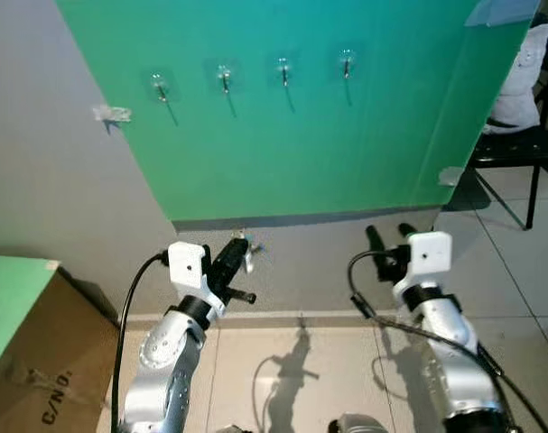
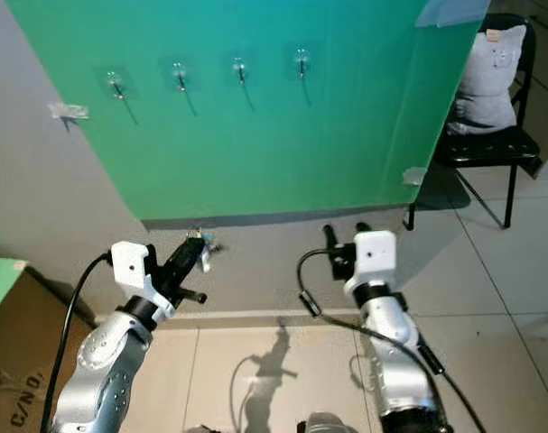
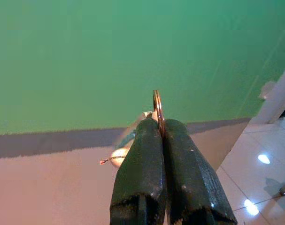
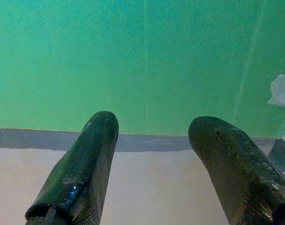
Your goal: Hang keys on a hook
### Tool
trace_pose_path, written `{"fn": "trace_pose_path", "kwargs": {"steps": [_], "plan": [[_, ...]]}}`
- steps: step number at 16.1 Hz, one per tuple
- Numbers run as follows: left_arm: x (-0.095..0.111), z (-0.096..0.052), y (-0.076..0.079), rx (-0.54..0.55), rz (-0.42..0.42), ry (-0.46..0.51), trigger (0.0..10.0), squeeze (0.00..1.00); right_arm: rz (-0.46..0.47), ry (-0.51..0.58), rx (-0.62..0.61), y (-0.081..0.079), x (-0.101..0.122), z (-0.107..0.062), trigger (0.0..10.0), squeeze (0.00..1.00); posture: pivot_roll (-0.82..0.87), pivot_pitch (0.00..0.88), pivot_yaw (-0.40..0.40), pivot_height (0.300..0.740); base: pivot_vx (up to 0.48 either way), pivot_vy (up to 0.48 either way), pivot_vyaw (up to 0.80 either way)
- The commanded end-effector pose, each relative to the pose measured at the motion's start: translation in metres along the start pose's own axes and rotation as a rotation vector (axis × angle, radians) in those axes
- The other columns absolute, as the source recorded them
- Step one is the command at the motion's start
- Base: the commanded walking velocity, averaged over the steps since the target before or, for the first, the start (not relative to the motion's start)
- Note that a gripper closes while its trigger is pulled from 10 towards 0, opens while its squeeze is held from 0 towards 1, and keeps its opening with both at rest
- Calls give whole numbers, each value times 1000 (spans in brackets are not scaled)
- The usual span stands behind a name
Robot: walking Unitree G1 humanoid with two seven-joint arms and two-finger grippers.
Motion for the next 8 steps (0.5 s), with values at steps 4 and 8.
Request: {"fn": "trace_pose_path", "kwargs": {"steps": [4,8], "plan": [[6,7,0,5,66,8,0,0,6,-5,28,-7,1,7,10000,0,-201,19,87,740,0,0,0],[19,13,-4,-6,133,23,0,0,29,-11,54,-18,-1,6,10000,0,-195,23,99,740,0,0,0]]}}
Point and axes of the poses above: a point about 5 cm out from each wrist's last joint towards the gripper, its own z axis pointing out of the wrist towards the gripper, its own x axis along the axis of the wrist's last joint, y = z × x, the point moved 5 cm from there along z, pointing out of the wrist towards the gripper, and after that the axes turned 9 degrees about -z, right-handed, at the moved point
